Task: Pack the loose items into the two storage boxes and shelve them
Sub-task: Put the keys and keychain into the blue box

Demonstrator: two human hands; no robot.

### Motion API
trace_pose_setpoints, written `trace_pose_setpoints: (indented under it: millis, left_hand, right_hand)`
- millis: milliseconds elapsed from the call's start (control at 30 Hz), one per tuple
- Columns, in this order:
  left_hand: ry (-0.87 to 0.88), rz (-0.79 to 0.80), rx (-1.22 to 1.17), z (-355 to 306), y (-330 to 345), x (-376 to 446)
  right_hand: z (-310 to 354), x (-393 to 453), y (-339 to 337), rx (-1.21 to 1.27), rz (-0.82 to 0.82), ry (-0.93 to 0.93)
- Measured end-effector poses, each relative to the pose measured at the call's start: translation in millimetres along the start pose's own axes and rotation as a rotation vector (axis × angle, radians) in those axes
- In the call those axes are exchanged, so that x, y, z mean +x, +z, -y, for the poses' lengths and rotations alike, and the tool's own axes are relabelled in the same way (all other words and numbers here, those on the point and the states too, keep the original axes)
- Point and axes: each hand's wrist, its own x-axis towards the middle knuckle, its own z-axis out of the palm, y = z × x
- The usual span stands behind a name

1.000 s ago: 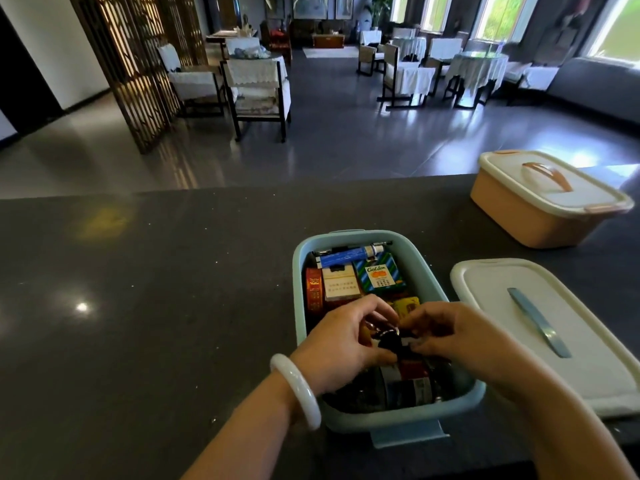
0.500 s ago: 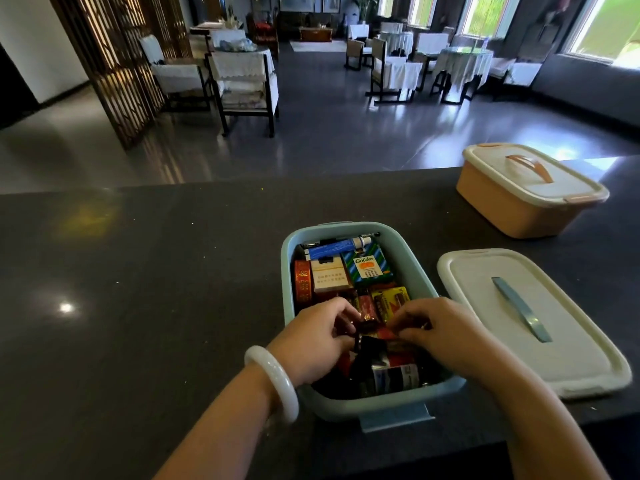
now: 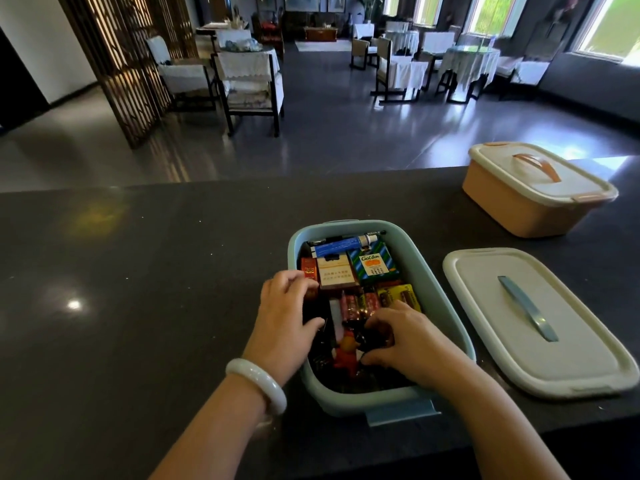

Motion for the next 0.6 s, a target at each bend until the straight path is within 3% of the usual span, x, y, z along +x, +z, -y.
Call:
trace_pose_setpoints:
  millis: [167, 433, 600]
  left_hand:
    - [-0.063, -0.090, -0.124, 6, 8, -6]
    - [-0.316, -0.082, -0.385, 5, 16, -12]
    - [-0.317, -0.057, -0.407, 2, 14, -16]
  right_hand:
    - [5, 0, 6, -0.054, -0.043, -0.010]
    - [27, -2, 13, -0.190, -0.183, -0.129]
    - [20, 3, 13, -0.105, -0.149, -0.101]
